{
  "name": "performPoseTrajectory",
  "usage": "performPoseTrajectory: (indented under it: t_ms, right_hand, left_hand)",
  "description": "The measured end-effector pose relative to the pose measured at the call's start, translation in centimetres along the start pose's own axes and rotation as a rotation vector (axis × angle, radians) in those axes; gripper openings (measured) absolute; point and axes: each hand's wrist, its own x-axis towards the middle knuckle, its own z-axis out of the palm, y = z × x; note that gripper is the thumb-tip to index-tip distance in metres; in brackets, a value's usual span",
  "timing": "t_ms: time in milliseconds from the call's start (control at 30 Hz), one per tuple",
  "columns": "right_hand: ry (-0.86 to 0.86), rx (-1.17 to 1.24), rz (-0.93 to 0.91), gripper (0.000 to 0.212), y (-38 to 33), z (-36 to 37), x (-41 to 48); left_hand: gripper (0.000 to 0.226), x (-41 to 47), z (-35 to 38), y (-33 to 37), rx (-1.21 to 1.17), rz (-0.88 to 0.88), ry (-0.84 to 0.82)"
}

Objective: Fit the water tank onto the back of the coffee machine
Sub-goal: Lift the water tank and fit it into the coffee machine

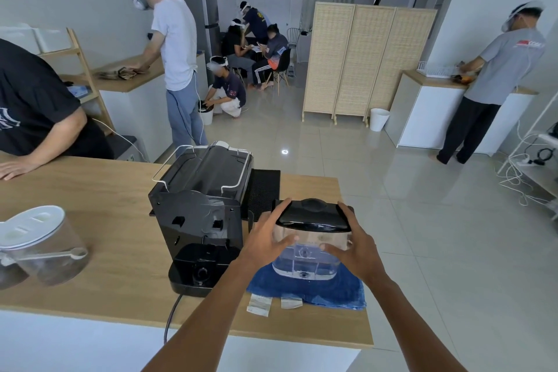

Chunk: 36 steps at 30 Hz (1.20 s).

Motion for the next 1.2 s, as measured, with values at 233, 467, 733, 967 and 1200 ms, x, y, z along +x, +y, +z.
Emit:
performPoseTrajectory:
  t_ms: [233,467,733,967,1200]
  right_hand:
    - [0.039,-0.024,0.005,0.1,0.8,0.5,0.6]
    - [0.037,-0.004,-0.023,0.096,0.5,0.4,0.6]
    - [0.04,-0.02,-0.033,0.093,-1.6,-1.2,-0.6]
    - [0.02,-0.057,-0.091,0.095,-5.0,-3.9,-1.5]
    - [0.061,-0.055,-0.154,0.094,-7.6,-4.1,-2.9]
  left_hand:
    - [0.084,0.0,0.0,0.7,-0.071,-0.001,0.012]
    - [0.081,-0.3,0.0,1.1,-0.121,-0.019,0.013]
    - [0.091,-1.1,-1.8,3.1,-0.058,0.008,0.027]
    - [0.103,-2.3,-4.0,4.9,0.064,0.02,-0.03]
    - [0.098,-5.0,-6.5,6.7,0.021,0.086,0.072]
